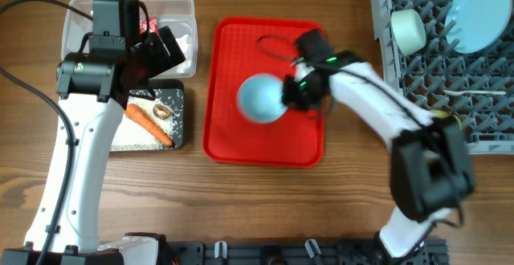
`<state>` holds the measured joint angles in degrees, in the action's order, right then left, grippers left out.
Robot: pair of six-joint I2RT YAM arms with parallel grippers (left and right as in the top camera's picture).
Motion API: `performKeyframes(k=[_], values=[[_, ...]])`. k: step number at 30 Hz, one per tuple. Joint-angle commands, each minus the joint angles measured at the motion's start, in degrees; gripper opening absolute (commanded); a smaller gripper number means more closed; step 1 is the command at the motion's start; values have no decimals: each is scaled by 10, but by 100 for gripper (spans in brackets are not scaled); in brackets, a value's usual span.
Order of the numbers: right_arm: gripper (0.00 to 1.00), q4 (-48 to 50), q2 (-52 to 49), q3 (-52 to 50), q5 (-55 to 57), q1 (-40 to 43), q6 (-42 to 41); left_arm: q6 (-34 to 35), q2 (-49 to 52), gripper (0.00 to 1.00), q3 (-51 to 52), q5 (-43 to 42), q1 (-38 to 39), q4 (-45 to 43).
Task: Sort waste into correct bins and load items into the dishwasher rack
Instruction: 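Carry the light-blue bowl with the right gripper and place it in the rack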
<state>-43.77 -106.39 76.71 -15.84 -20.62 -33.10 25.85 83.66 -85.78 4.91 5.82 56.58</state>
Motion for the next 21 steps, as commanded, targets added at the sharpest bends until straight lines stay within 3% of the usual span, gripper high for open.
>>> performKeyframes(k=[1,4,11,16,21], values=[[4,5,98,25,276,43,27,-1,1,100,-2,10,-4,-1],[5,18,150,25,477,75,26,-1,1,100,-2,10,-4,-1],[4,21,176,24,760,139,55,-1,1,100,-2,10,-4,-1],[4,22,166,24,795,188,243,-1,1,100,-2,10,-4,-1],[4,43,166,24,795,230,257,-1,1,100,-2,10,-4,-1]])
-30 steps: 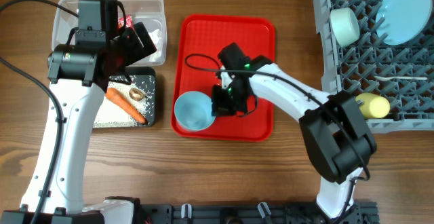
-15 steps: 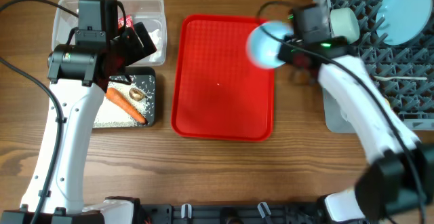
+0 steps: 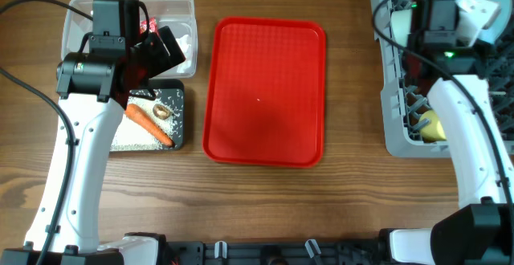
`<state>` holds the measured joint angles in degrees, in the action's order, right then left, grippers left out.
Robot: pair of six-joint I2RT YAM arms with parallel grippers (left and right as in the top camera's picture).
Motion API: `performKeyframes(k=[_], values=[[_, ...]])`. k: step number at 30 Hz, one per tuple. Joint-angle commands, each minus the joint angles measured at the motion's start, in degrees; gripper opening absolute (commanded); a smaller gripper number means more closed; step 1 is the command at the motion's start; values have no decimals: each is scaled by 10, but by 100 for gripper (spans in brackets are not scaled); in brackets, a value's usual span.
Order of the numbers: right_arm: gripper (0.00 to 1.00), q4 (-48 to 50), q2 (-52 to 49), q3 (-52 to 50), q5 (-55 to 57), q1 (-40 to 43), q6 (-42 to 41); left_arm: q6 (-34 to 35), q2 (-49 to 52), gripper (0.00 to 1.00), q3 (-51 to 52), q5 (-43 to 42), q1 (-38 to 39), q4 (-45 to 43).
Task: Sort waste into correct bins and load items into the dishwasher rack
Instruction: 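Carry the light-blue bowl with the right gripper and place it in the rack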
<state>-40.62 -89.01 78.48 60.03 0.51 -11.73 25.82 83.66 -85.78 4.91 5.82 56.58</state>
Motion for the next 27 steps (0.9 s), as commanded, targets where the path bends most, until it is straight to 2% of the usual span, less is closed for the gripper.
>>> performKeyframes(k=[1,9,14,17,20,27], values=[[4,42,-8,6,34,35,58,0,1,100,-2,10,-4,-1],[4,262,-11,6,-79,92,227,0,1,100,-2,10,-4,-1],[4,377,-27,6,-88,95,317,0,1,100,-2,10,-4,-1],[4,432,-47,6,-130,95,386,0,1,100,-2,10,-4,-1],[4,480,-84,6,-141,94,452,0,1,100,-2,10,-4,-1],[4,671,-222,6,-141,89,682,0,1,100,-2,10,-4,-1]])
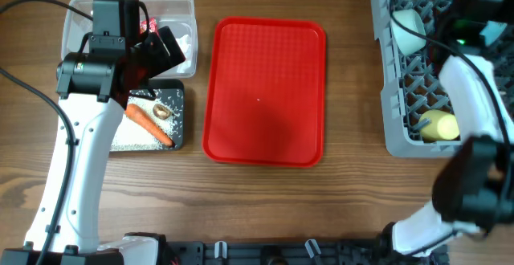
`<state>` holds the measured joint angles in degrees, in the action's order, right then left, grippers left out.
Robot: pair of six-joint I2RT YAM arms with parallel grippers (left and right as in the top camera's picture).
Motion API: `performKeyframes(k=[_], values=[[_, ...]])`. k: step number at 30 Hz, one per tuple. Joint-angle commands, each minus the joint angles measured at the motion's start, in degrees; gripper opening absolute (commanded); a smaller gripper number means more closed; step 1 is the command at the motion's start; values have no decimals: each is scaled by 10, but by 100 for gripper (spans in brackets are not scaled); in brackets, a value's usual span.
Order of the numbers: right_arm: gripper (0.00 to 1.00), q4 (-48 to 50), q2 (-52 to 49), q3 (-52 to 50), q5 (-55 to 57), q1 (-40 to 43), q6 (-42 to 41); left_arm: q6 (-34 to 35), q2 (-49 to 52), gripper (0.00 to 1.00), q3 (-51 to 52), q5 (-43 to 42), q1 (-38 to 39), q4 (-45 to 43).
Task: Sort waste into correct bins and load items into the dishwasher rack
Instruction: 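Carry the light-blue bowl with the right gripper and place it in the rack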
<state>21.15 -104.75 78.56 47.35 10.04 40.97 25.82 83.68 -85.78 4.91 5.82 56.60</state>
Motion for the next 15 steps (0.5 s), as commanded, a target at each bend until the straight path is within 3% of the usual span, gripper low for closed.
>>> performKeyframes(k=[1,5,15], values=[[4,95,-89,5,-14,-11,184,0,1,100,-2,10,-4,-2],[4,203,-148,5,-26,-27,222,0,1,100,-2,10,-4,-2],[4,218,-181,6,-72,-40,244,0,1,100,-2,10,-4,-2]])
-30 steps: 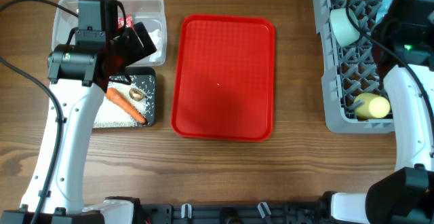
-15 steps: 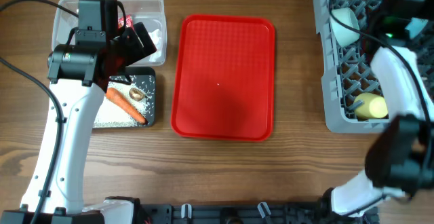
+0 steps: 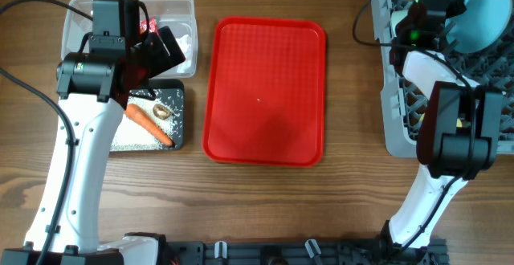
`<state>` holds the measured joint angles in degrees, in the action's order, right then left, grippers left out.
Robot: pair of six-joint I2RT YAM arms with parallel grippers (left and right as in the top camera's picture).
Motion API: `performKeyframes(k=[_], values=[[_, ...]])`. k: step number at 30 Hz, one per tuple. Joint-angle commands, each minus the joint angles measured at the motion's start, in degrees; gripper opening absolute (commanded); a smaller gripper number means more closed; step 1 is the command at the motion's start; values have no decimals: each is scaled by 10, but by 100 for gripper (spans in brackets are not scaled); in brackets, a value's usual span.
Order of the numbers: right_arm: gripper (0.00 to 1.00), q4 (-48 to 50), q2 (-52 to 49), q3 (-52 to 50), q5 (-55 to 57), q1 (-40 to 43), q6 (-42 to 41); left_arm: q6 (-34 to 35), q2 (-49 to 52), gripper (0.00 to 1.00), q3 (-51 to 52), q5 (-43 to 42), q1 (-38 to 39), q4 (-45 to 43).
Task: Sort waste into correct bins and load items into the dishwasher rack
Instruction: 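Carry the light-blue bowl with the right gripper and place it in the rack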
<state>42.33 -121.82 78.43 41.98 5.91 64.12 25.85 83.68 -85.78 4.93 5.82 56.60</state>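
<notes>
My right gripper hangs over the far end of the grey dishwasher rack, right beside a pale blue round dish standing in it. Its fingers are too small and dark to read. The red tray in the middle holds nothing. My left gripper hovers where the clear bin meets the black bin, and its jaws cannot be made out. The black bin holds a carrot, a brown scrap and white grains. A red-and-white wrapper lies in the clear bin.
The right arm lies along the rack and hides much of its inside. White paper sits in the clear bin. Cables run off the table's far left and loop by the rack's far corner.
The right gripper has moved left over the rack's far end, and the arm now covers the cream cup seen before. The pale blue dish shows again. The left arm is unchanged.
First my right gripper was at a pale blue bowl on the red tray. By the second moment the tray was bare and the gripper was over the rack. It stayed over the rack's far end after that. The left arm held still over the bins throughout.
</notes>
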Motion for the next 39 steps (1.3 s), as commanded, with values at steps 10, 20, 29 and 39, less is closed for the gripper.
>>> performKeyframes(k=[10,20,29,39], values=[[4,4,-15,7,-31,9,-6,-1,1,100,-2,10,-4,-2],[4,-36,-15,7,-37,35,-216,-1,1,100,-2,10,-4,-2],[4,-79,-16,7,-61,38,-305,-1,1,100,-2,10,-4,-2],[12,-153,-16,7,-78,27,-313,-1,1,100,-2,10,-4,-2]])
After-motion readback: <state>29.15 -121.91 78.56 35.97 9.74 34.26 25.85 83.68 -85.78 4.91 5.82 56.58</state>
